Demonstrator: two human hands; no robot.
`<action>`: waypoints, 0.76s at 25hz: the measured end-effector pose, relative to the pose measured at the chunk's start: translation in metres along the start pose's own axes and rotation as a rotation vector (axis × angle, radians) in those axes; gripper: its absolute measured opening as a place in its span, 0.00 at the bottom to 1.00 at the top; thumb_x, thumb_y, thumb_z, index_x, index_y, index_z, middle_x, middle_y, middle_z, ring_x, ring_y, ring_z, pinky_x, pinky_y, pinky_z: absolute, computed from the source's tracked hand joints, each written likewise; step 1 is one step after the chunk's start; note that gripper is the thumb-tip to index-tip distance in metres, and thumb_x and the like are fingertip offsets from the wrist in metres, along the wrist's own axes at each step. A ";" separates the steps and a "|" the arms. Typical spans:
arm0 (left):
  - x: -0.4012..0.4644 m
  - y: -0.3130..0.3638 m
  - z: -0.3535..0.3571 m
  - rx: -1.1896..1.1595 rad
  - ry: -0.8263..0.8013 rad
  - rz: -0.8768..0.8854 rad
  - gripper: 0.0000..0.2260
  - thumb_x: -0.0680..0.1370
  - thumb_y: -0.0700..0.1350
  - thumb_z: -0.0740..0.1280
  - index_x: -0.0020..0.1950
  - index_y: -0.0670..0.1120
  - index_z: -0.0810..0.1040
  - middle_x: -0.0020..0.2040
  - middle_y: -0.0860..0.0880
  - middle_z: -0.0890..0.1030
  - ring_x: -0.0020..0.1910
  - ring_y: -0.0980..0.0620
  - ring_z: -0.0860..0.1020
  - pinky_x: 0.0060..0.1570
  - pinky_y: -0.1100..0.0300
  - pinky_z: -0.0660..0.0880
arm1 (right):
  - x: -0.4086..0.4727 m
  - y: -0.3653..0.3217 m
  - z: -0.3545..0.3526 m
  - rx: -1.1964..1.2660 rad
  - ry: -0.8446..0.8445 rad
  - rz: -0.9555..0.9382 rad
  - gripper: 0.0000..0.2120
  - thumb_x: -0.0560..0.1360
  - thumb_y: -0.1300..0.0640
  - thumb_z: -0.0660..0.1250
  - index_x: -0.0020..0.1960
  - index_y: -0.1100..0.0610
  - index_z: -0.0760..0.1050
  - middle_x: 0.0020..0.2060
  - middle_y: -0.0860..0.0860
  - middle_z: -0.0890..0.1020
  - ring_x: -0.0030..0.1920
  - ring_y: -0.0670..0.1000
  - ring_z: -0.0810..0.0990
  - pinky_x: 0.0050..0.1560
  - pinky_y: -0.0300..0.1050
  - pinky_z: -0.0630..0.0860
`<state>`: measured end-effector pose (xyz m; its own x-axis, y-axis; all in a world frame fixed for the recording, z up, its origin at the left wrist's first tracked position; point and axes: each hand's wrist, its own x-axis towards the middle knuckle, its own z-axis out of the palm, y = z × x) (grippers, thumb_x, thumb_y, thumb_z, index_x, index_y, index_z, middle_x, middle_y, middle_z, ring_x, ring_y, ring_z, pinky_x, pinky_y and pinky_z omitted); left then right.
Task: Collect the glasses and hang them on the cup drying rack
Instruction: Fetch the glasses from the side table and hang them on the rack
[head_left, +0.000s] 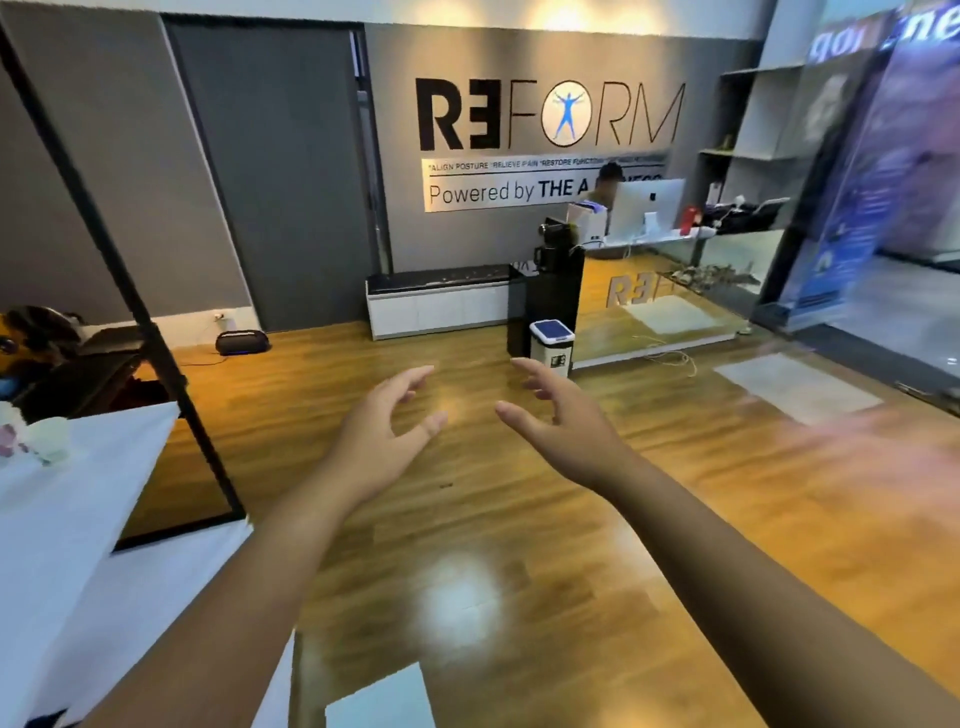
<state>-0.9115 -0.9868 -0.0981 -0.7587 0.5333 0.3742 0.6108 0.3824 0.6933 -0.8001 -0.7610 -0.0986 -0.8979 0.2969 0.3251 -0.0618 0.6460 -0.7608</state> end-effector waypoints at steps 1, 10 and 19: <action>0.016 0.004 0.016 -0.015 -0.038 0.028 0.25 0.80 0.56 0.71 0.77 0.60 0.70 0.72 0.58 0.76 0.68 0.59 0.74 0.65 0.57 0.72 | 0.003 0.011 -0.011 -0.016 0.034 0.025 0.33 0.78 0.35 0.70 0.80 0.39 0.65 0.71 0.47 0.77 0.65 0.42 0.73 0.56 0.40 0.72; 0.167 0.061 0.162 -0.041 -0.233 0.249 0.27 0.79 0.60 0.69 0.78 0.61 0.69 0.73 0.59 0.76 0.69 0.58 0.74 0.66 0.53 0.74 | 0.041 0.118 -0.150 -0.088 0.275 0.164 0.33 0.79 0.40 0.71 0.81 0.43 0.66 0.71 0.52 0.77 0.70 0.50 0.75 0.65 0.53 0.75; 0.311 0.173 0.348 -0.154 -0.372 0.365 0.25 0.80 0.59 0.69 0.77 0.61 0.70 0.72 0.59 0.76 0.68 0.60 0.74 0.67 0.55 0.72 | 0.086 0.248 -0.317 -0.172 0.435 0.240 0.31 0.80 0.39 0.70 0.80 0.44 0.67 0.71 0.49 0.77 0.65 0.43 0.74 0.61 0.46 0.73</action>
<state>-0.9628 -0.4924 -0.0761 -0.3551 0.8526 0.3834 0.7578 0.0224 0.6521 -0.7545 -0.3523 -0.0816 -0.6117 0.6914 0.3844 0.2285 0.6196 -0.7509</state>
